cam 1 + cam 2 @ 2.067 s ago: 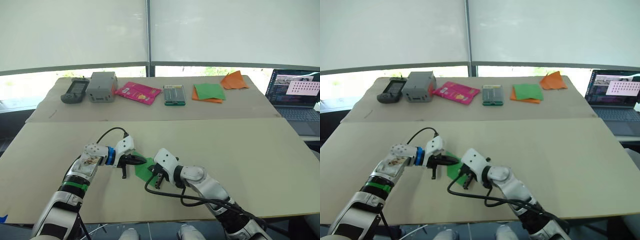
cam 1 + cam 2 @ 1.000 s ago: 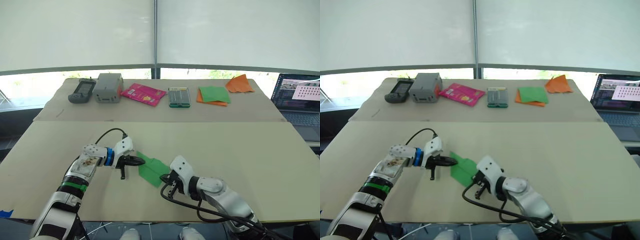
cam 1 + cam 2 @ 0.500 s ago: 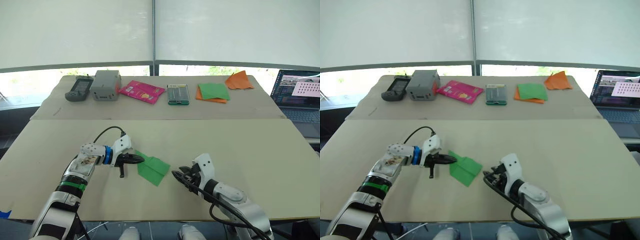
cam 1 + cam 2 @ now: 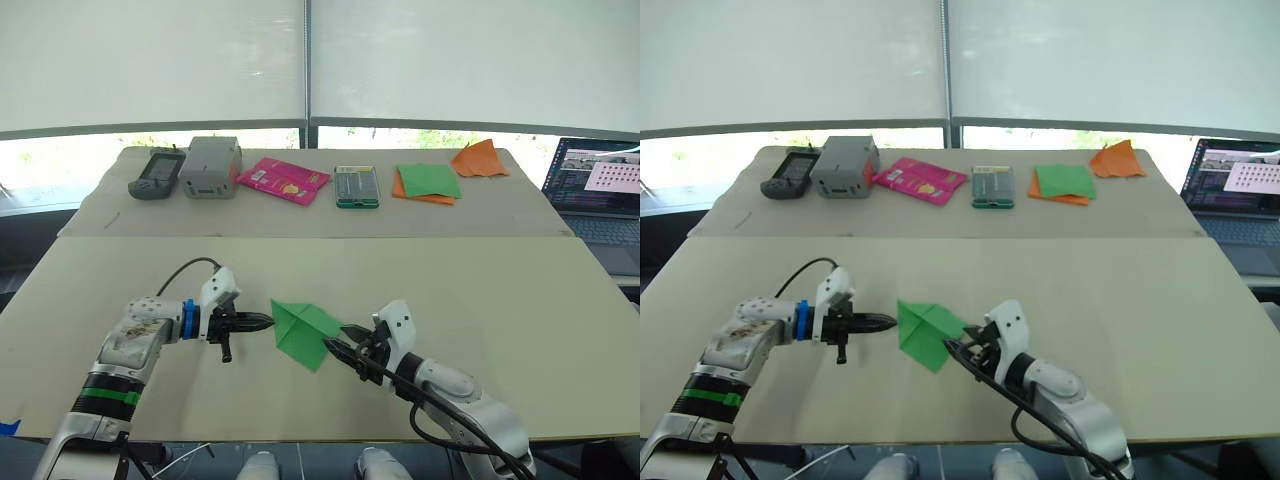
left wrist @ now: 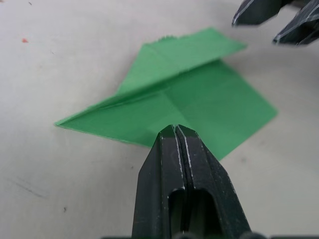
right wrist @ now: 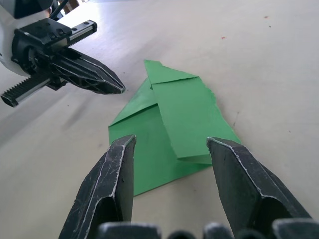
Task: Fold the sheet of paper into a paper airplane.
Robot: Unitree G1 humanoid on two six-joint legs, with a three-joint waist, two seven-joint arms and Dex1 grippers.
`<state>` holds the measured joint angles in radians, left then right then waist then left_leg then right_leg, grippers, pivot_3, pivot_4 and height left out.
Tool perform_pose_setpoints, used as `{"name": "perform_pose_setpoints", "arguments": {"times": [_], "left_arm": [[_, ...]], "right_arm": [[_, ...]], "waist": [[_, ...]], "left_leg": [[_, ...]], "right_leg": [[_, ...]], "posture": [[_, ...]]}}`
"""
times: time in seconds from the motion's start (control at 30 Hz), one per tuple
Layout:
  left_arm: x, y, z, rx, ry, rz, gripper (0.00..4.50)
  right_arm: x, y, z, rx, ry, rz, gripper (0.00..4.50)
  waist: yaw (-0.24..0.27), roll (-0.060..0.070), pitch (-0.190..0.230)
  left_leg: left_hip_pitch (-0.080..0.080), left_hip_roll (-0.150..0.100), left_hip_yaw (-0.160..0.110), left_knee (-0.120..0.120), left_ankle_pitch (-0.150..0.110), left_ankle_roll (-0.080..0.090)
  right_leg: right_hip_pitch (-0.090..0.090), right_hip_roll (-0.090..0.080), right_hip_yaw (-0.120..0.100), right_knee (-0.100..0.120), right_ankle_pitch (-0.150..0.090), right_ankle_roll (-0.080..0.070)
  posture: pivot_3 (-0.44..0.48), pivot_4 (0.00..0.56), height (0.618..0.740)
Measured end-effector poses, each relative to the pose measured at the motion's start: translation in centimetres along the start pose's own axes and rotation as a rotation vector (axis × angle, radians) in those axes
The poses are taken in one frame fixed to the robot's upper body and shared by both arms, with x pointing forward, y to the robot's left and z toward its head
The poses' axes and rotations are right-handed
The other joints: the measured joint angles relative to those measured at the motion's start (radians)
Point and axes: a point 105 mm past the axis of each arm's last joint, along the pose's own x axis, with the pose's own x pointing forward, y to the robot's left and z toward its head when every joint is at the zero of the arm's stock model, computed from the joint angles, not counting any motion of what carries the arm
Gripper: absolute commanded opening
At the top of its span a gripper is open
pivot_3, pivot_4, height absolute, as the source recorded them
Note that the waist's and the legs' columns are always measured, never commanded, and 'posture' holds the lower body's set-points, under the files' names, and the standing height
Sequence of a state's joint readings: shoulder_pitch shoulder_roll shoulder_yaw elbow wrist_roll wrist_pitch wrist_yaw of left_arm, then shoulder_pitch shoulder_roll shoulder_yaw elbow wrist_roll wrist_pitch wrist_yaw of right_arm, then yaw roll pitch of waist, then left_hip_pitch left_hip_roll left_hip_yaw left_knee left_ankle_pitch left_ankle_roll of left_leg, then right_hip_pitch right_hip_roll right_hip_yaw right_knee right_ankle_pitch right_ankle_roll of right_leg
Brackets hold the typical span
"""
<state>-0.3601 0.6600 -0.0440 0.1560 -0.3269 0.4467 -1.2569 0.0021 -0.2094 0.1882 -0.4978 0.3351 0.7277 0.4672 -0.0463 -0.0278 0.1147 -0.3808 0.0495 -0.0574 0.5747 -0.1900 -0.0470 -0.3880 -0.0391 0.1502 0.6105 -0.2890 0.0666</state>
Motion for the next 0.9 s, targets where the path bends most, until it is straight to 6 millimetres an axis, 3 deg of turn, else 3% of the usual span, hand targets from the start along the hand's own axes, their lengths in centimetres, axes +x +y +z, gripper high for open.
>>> {"name": "perform_pose_setpoints", "arguments": {"times": [0.4,0.6,0.9], "left_arm": [[-0.1,-0.5,0.3,-0.057,-0.044,0.039,0.00],[0.0,-0.6,0.5,-0.052,-0.049,0.049,0.00],[0.0,-0.5,0.4,-0.068,-0.052,0.055,0.00]], "right_arm": [[1.3,-1.0,-0.2,0.029,0.007,0.000,2.55],[1.1,-2.0,-0.7,0.186,-0.009,-0.013,2.55],[0.6,-0.1,-0.5,0.489,-0.013,0.157,2.55]], "waist": [[0.000,0.001,0.002],[0.000,0.001,0.003],[-0.003,0.002,0.003]], "left_leg": [[0.000,0.000,0.000,0.000,0.000,0.000],[0.000,0.000,0.000,0.000,0.000,0.000],[0.000,0.000,0.000,0.000,0.000,0.000]], "right_leg": [[0.000,0.000,0.000,0.000,0.000,0.000],[0.001,0.000,0.000,0.000,0.000,0.000],[0.001,0.000,0.000,0.000,0.000,0.000]], "posture": [[0.000,0.150,0.740],[0.000,0.150,0.740],[0.000,0.150,0.740]]}}
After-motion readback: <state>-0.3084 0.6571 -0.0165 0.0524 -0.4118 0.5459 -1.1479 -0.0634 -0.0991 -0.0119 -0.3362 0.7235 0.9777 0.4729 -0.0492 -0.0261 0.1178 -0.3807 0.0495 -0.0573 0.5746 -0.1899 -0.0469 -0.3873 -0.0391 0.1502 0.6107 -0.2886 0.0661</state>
